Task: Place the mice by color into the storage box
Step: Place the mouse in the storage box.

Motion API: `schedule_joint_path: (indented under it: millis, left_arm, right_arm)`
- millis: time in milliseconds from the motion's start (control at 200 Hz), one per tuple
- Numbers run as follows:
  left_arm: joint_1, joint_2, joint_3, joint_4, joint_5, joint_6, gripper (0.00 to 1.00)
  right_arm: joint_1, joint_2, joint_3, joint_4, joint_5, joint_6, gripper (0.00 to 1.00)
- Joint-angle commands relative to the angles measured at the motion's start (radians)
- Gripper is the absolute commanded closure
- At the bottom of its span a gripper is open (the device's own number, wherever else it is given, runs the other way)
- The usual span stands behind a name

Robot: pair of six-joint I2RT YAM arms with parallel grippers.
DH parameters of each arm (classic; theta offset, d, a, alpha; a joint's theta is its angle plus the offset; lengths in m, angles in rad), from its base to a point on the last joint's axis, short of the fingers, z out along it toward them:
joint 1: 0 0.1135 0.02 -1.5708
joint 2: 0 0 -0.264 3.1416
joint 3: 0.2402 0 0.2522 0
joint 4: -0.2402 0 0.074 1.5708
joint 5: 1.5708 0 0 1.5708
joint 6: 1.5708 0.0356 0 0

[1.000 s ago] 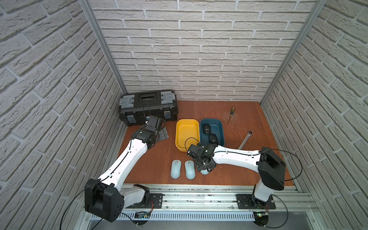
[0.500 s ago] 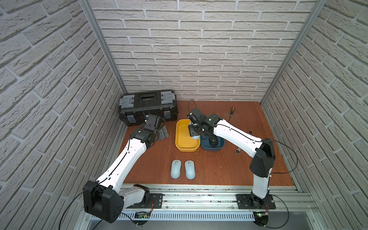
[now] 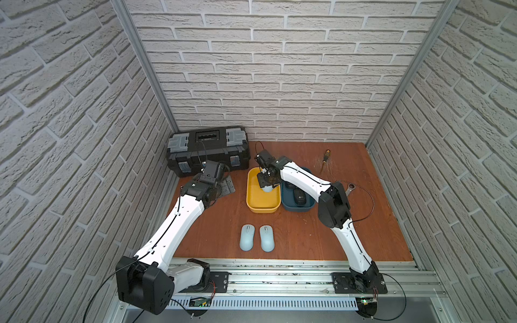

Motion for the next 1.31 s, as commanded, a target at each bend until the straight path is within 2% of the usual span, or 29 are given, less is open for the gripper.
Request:
schedule_joint_path:
  millis: [0,500,545,650,820,1070,1205,1300]
  left_arm:
    - [0.011,-0.001,-0.008,0.024,0.013,0.011,0.03]
    - [0.022,0.022,-0.021,0.047,0.038,0.037,0.02]
    - [0.022,0.022,-0.022,0.045,0.039,0.039,0.02]
    - [0.022,0.024,-0.023,0.044,0.035,0.033,0.02]
    - [0.022,0.017,-0.036,0.047,0.032,0.011,0.02]
    - [0.022,-0.017,-0.055,0.043,0.043,0.001,0.02]
    - [0.021,-0.048,-0.052,0.039,0.041,-0.003,0.02]
    - [0.021,-0.045,-0.042,0.038,0.034,0.001,0.02]
  right_arm:
    - [-0.010,0.020,0.036,0.047,-0.018,-0.014,0.52]
    - [-0.036,0.122,0.113,0.062,-0.014,-0.022,0.50]
    - [-0.039,0.124,0.115,0.067,-0.015,-0.024,0.47]
    - [-0.042,0.123,0.117,0.071,-0.029,-0.028,0.31]
    - [-0.041,0.105,0.115,0.078,-0.054,-0.027,0.24]
    - [-0.032,0.002,0.114,0.082,-0.072,-0.037,0.25]
    - [0.009,-0.121,0.060,0.030,-0.009,-0.059,0.25]
    - [0.059,-0.249,-0.060,0.025,0.079,-0.059,0.25]
